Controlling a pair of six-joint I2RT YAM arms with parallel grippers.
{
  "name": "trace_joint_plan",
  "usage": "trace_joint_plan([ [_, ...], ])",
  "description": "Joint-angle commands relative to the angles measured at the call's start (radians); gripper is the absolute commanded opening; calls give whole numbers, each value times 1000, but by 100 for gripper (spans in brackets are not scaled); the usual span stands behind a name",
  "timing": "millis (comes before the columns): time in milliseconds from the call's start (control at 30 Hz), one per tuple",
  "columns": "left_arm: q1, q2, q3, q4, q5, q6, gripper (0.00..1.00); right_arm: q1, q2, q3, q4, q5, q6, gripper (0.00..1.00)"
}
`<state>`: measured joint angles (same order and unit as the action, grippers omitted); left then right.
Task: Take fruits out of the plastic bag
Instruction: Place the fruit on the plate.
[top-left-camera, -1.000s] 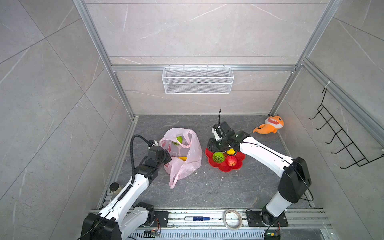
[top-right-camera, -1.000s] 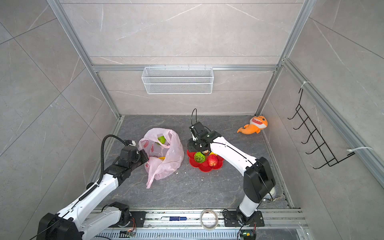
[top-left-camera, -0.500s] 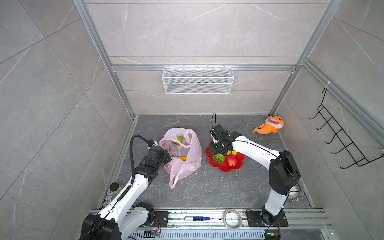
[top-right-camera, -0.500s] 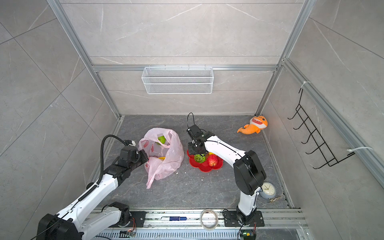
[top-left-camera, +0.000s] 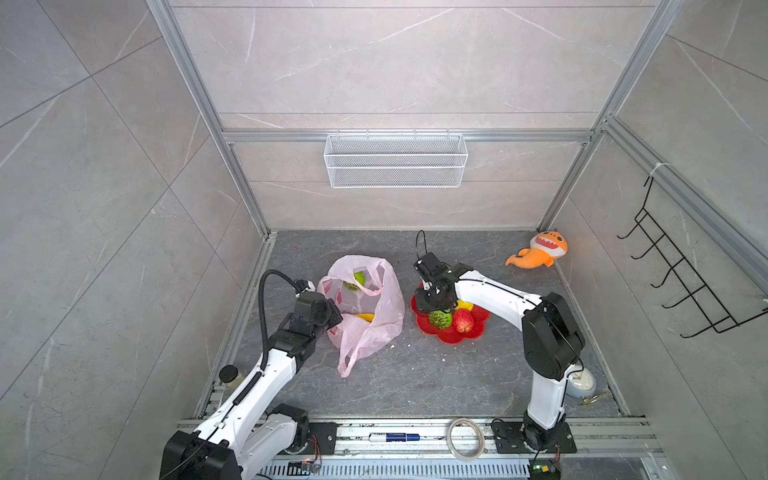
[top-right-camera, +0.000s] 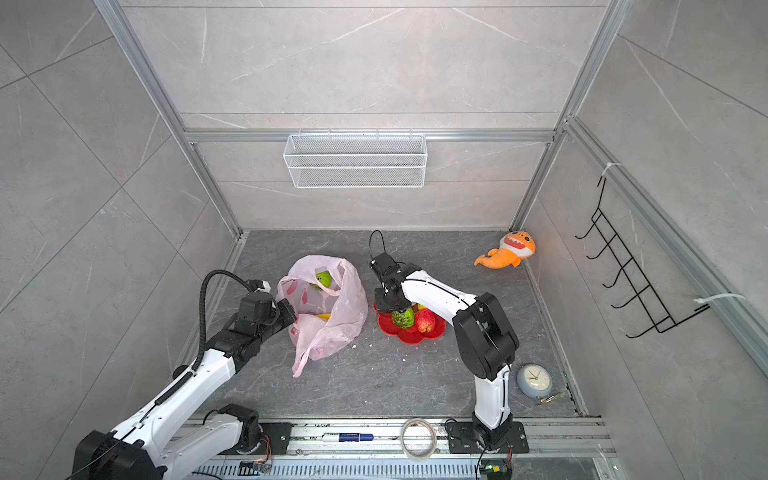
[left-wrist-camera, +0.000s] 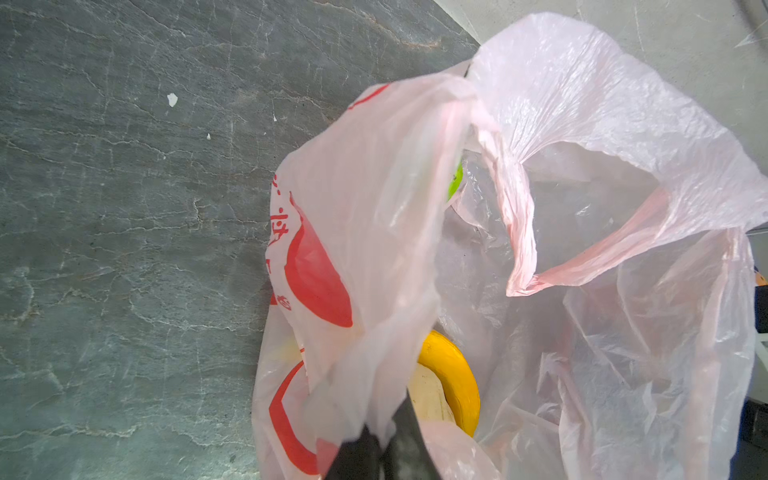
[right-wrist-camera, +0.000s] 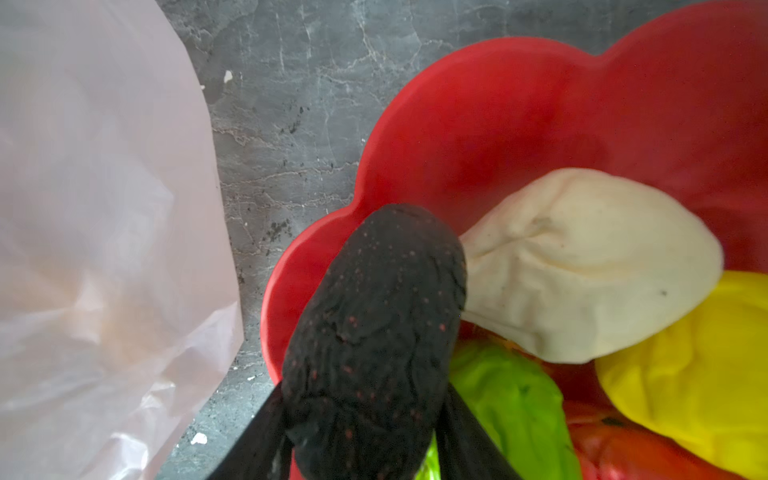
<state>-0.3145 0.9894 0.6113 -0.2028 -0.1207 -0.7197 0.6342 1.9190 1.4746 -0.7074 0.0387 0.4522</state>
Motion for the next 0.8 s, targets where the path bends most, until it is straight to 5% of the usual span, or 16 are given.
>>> trace_joint_plan([
  [0,-3,-20,17,-5,-2,-4,0,-1,19,35,-19,16,15,28],
  [767,-3,-18,18,0,-1,-4,0,-1,25,31,-32,28,15,52],
])
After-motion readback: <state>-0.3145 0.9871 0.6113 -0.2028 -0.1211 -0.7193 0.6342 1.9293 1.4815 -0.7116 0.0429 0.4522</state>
